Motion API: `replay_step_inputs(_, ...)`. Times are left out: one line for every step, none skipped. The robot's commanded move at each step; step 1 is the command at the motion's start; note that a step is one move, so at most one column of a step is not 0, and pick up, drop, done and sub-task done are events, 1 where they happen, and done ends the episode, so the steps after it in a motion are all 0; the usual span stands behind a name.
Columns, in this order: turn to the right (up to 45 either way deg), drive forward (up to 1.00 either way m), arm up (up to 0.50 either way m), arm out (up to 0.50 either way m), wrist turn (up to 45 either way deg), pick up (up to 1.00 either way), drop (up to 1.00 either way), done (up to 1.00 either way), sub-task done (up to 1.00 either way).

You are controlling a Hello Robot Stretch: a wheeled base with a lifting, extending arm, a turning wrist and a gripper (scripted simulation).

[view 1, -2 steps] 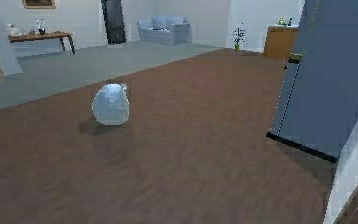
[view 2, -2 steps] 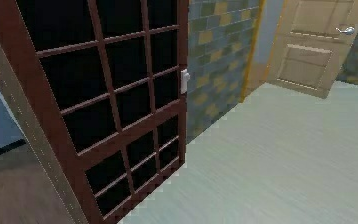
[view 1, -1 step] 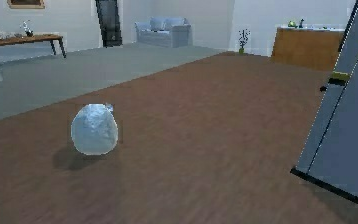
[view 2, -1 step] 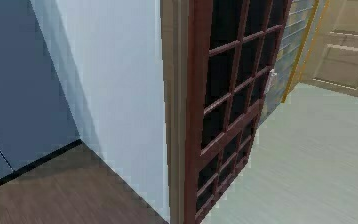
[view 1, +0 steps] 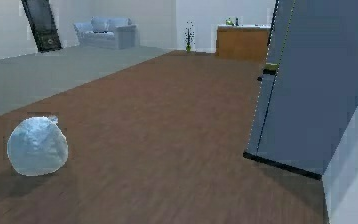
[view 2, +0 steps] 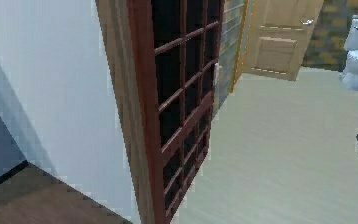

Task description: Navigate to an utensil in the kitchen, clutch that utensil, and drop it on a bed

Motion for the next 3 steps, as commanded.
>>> replay_step_inputs(3.0,0.00,0.00,0.00,0.0,0.00,0.00,0.00,0.00)
replay_step_inputs(0.0,1.00,0.00,0.00,0.0,0.00,0.00,0.00,0.00)
replay_step_inputs(0.0,0.65,0.00,0.00,0.0,0.00,0.00,0.00,0.00)
